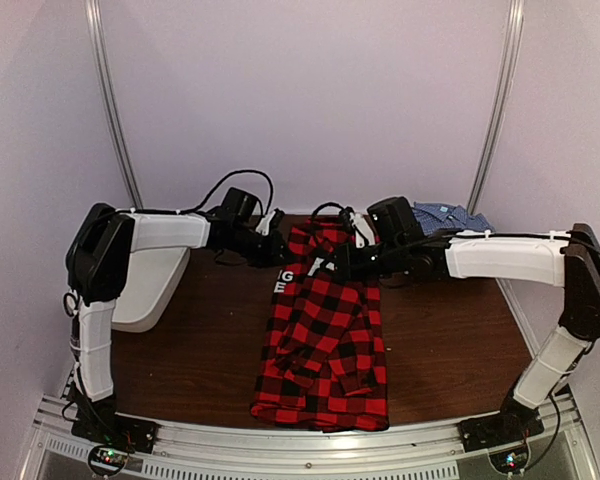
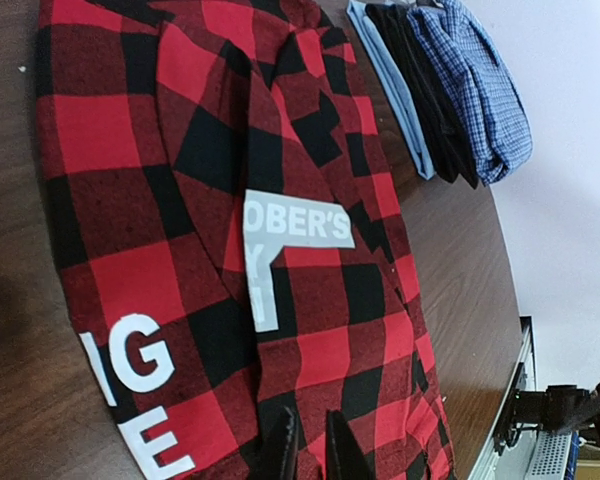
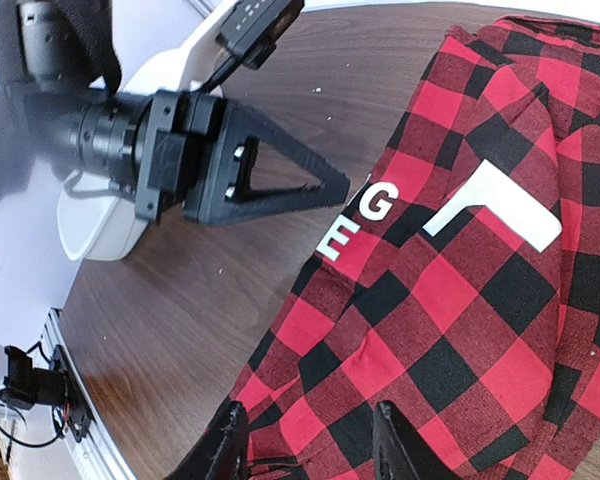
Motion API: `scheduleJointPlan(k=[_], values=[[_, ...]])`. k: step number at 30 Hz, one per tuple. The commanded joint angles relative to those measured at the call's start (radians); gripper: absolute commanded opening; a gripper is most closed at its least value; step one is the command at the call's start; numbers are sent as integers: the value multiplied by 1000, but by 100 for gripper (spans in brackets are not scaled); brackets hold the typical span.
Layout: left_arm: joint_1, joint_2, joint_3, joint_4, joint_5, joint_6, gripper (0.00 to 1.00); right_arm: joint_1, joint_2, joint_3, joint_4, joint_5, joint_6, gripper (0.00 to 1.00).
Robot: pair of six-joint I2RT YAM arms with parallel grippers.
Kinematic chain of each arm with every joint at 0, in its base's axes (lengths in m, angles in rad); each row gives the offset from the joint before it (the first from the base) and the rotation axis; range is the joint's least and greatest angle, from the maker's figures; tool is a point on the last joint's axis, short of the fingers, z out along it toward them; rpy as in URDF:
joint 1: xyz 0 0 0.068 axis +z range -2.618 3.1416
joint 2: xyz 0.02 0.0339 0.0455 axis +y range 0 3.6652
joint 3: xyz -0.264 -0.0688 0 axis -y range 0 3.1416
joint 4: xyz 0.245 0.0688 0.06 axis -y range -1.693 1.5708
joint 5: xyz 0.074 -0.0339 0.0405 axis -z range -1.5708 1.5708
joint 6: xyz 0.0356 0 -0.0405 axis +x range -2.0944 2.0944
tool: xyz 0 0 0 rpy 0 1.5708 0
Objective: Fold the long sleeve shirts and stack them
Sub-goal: Place the sleeve of the rectangle-folded shirt, then move the rectangle-folded shirt to the center of the board.
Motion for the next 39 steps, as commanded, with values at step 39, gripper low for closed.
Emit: scheduleJointPlan(k=[39], values=[[-30, 193, -13, -36, -113, -120, 4, -219, 680, 327, 250, -174, 102, 28]])
